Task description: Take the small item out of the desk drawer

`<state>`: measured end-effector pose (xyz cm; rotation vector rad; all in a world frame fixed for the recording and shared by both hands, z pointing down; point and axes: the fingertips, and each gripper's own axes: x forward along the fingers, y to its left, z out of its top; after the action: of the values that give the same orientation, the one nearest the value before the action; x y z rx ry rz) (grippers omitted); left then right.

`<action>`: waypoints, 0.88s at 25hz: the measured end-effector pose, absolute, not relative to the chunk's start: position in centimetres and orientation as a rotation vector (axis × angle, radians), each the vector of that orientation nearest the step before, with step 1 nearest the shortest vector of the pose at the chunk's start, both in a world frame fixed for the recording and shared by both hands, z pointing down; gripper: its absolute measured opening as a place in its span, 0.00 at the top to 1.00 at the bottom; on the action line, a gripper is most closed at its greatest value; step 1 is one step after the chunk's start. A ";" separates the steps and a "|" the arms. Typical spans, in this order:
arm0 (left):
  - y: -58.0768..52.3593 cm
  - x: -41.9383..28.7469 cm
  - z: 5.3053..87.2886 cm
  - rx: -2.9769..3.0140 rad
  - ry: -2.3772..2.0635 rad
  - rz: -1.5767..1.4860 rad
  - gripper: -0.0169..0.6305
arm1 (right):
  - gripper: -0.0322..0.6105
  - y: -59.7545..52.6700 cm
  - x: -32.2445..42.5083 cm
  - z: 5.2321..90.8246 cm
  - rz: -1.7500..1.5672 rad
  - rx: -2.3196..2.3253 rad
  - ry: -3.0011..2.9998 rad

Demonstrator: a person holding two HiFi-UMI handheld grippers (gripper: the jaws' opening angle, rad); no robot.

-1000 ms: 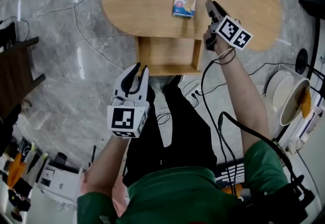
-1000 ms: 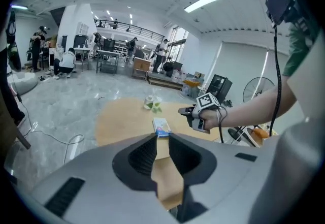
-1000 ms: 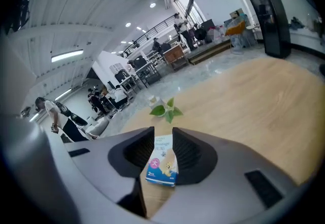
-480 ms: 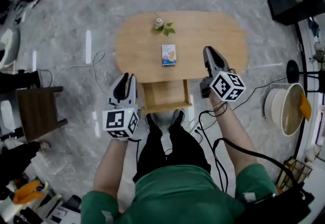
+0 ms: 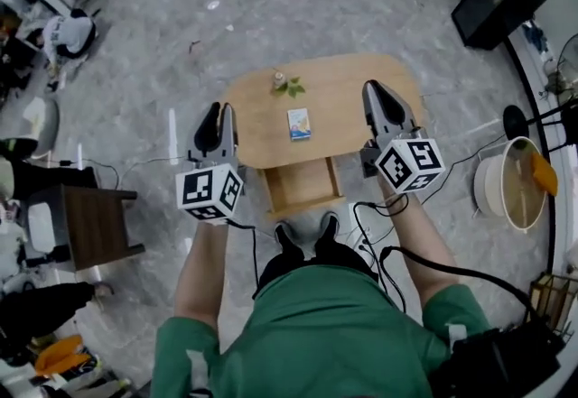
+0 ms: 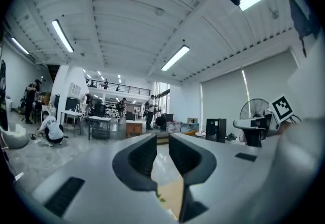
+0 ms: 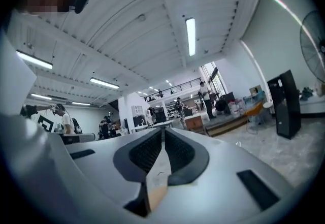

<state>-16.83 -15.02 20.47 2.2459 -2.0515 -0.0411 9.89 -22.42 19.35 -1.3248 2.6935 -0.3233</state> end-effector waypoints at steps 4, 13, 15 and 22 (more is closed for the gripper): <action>-13.9 -15.4 14.1 2.346 -2.075 -0.122 0.84 | 0.89 -19.6 10.1 12.9 -0.081 -1.317 2.683; -10.9 -11.5 7.0 2.482 -2.047 -0.283 0.84 | 0.90 -14.0 10.8 6.4 0.193 -1.290 2.673; -10.2 -10.9 6.4 2.507 -2.030 -0.292 0.84 | 0.90 -13.1 11.0 5.9 0.216 -1.302 2.663; -10.0 -9.6 6.4 2.539 -1.990 -0.293 0.84 | 0.91 -12.3 11.7 5.3 0.320 -1.392 2.642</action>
<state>-9.59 -9.97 6.42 2.5386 -1.9899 -0.2933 11.68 -12.32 5.25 -1.3922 2.6415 0.3205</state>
